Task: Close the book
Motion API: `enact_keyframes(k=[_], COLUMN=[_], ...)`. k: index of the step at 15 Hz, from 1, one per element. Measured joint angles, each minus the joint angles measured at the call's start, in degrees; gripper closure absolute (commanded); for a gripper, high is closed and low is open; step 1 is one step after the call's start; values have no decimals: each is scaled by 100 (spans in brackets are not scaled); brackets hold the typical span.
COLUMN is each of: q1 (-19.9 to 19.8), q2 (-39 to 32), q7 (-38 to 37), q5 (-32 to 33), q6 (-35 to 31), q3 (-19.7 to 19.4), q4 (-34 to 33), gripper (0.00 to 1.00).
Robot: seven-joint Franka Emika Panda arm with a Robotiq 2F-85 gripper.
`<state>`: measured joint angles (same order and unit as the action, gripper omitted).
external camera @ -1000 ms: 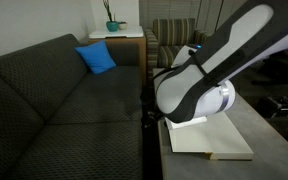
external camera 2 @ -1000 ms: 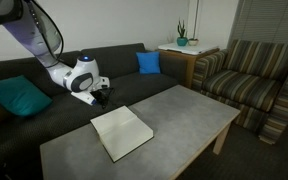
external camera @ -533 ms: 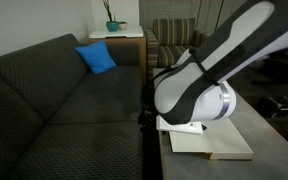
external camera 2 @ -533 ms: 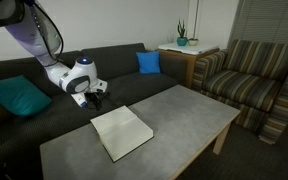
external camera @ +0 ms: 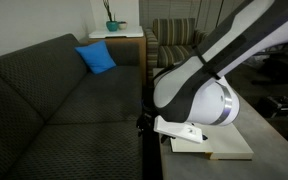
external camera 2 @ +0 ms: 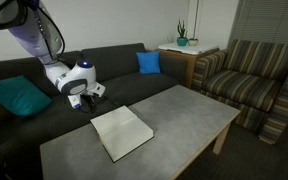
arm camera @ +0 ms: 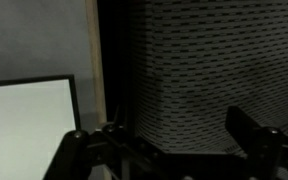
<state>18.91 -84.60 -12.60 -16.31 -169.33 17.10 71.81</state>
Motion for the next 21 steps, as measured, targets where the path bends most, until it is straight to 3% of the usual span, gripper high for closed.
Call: enact_keyframes(k=[5,6,8,16,18,21], q1=[-6,-5,6,271,436,640], q2=[-5,-5,-4,-2,-1,-3], q7=[238,321,474,668,623,-101], q5=[-630,-769,-1038,-1621,-1631,-914], q6=[1,4,10,21,46,57], q3=[-11,-11,-29,-421,-656,-989], q4=[199,212,218,214,213,239], gripper=[0,25,34,92,100,100])
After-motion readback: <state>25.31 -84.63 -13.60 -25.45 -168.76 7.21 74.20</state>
